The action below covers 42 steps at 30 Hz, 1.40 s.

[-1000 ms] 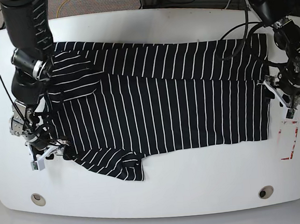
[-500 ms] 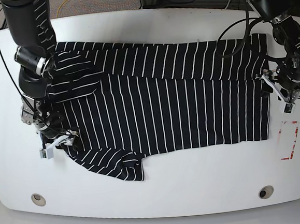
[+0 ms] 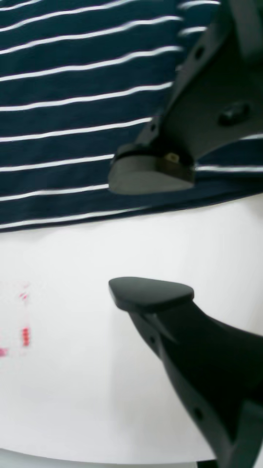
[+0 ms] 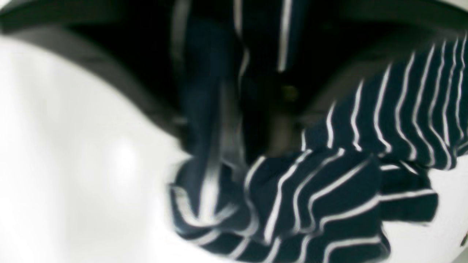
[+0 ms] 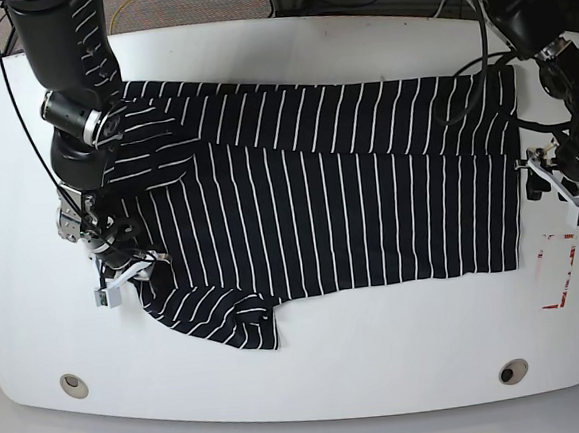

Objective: Layout the t-shirt on the table in an organized manner, then fold the t-shirt properly
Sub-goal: 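Reach both grippers to the shirt's hem corners and grasp them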

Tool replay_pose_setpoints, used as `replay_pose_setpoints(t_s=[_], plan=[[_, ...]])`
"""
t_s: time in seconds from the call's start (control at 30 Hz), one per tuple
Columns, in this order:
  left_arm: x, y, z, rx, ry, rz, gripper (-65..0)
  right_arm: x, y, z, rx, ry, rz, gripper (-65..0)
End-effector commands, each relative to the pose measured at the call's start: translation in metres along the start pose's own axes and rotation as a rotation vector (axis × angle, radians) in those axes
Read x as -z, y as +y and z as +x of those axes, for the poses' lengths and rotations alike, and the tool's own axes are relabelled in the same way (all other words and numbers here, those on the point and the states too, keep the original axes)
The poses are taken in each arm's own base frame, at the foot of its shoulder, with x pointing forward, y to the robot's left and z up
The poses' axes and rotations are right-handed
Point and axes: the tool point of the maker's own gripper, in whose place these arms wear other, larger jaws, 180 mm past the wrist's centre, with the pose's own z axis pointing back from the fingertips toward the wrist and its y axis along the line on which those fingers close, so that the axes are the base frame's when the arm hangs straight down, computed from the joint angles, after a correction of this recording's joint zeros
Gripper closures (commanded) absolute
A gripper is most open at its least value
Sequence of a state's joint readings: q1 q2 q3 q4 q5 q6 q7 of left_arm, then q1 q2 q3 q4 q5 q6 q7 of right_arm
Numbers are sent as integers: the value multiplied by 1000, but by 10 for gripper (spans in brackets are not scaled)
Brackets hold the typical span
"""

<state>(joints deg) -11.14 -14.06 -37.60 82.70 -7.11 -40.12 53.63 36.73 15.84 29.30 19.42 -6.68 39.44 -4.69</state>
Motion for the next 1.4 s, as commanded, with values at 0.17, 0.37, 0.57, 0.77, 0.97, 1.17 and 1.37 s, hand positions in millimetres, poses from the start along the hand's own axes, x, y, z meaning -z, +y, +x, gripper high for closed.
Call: replay_pose_setpoints(t_s=[0.17, 0.37, 0.57, 0.77, 0.97, 1.17, 1.37], plan=[[25, 37, 53, -172, -77, -9, -344, -1, -2, 20, -20, -31, 3, -63], [71, 24, 78, -348, -134, -93, -346, -1, -2, 20, -19, -29, 3, -60], [101, 14, 75, -459, -127, -115, -346, -1, -2, 20, -19, -29, 3, -60], [122, -8, 61, -507, -96, -133, -383, -1, -2, 20, -19, -29, 3, -60], [125, -11, 53, -509, -80, -121, -393, -2, -3, 20, -19, -30, 1, -60], [131, -30, 52, -505, -62, -152, -388, -6, -11, 13, -17, -19, -12, -59], [134, -42, 50, -435, -36, -162, -132, -10, -13, 16, -41, -34, -21, -59]])
